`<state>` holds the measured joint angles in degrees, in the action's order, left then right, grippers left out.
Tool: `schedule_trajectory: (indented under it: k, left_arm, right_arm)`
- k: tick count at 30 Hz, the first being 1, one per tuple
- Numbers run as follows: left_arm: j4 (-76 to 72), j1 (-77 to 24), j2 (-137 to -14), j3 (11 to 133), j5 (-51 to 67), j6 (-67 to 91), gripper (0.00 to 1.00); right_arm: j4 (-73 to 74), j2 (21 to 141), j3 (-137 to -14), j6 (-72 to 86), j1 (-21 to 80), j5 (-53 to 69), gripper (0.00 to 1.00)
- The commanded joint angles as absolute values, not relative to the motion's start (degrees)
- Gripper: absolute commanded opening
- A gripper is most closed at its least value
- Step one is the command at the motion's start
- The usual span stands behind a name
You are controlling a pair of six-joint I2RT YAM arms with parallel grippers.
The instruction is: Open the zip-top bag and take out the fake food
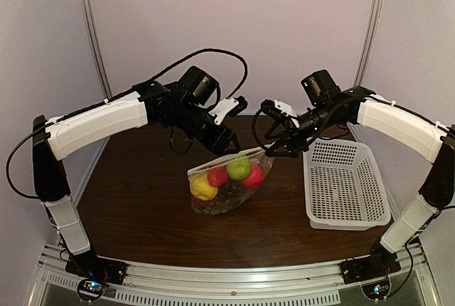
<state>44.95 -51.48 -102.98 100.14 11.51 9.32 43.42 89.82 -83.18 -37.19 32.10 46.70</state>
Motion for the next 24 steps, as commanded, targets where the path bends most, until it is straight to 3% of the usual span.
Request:
schedule_trajectory:
  k: [1,9,17,24]
  left_arm:
    - [44.94,-51.33,-103.53,99.97,12.30,8.71,0.52]
    - [44.94,-51.31,-104.65,98.07,11.38,8.35,0.38]
    - [44.93,-51.24,-104.75,100.27,10.40,6.92,0.00]
    - [45.80,-51.24,-104.85,102.75,13.10,7.02,0.00]
  right_arm:
    - [42.90,88.59,-82.56,-36.83,31.82,47.20,0.68]
    - [43.05,87.99,-82.52,-36.82,31.84,47.07,0.68]
    - [42.90,88.11,-82.53,-36.85,31.84,46.85,0.67]
    - [43.82,88.29,-83.50,-36.99,31.82,47.07,0.66]
